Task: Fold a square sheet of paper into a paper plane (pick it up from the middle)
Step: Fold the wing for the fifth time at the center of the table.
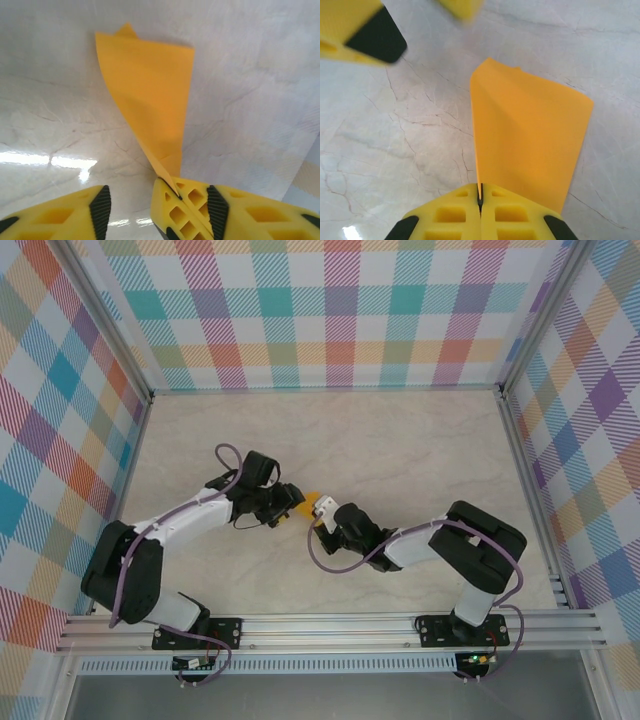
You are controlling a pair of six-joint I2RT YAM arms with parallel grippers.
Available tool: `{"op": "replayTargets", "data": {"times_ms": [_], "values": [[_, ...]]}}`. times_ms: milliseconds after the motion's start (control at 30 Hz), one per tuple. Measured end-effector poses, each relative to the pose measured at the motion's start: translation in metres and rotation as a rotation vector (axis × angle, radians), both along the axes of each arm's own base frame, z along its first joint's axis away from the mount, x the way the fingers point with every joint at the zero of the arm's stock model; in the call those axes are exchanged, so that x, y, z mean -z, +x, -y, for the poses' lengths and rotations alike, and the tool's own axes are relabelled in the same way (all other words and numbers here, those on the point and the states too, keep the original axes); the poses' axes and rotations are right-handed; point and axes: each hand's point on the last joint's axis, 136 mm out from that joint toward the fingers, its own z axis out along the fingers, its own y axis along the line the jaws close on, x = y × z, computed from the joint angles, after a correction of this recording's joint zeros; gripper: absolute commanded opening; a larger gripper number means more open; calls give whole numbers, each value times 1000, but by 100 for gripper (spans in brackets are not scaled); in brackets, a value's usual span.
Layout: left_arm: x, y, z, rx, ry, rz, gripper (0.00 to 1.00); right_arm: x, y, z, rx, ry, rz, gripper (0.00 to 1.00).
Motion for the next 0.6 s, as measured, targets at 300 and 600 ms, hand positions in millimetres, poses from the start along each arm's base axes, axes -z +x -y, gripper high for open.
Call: {"op": "replayTargets", "data": {"times_ms": [300, 600], "values": [[0, -7, -13, -3, -19, 70, 71, -12, 8, 14, 43, 177, -229, 2], [17, -16, -4, 61, -76, 144, 60, -13, 11, 21, 105, 318, -453, 3]]}}
